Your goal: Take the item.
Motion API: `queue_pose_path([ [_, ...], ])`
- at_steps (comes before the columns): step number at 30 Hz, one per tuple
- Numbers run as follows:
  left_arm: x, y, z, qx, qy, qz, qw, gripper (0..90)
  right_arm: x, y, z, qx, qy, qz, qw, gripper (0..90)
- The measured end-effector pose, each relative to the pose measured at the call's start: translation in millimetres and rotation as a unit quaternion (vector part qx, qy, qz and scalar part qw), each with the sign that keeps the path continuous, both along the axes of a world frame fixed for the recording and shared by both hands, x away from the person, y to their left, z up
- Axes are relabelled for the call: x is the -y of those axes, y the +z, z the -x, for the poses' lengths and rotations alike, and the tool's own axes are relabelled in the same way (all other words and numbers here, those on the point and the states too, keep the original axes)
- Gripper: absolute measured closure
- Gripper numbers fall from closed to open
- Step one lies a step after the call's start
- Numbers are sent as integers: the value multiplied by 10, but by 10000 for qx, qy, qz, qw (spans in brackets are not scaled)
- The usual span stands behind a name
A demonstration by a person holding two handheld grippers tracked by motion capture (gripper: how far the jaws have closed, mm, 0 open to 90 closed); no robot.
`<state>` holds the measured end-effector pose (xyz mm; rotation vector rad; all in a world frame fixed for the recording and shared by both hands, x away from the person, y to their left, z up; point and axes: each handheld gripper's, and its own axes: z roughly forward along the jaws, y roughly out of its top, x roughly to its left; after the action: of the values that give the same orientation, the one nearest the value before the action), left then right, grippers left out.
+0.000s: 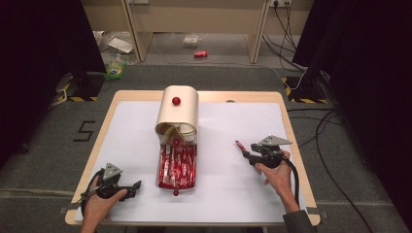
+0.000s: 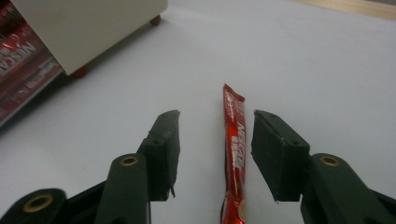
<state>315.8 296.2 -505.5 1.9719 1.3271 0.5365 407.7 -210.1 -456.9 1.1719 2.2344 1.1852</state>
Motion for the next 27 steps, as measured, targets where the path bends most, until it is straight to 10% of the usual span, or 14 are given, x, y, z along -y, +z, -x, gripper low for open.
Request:
queue_pose_path([
  [27, 0, 0, 0, 0, 0, 2, 10000, 66, -320, 103, 174, 187, 347, -161, 9991, 423],
])
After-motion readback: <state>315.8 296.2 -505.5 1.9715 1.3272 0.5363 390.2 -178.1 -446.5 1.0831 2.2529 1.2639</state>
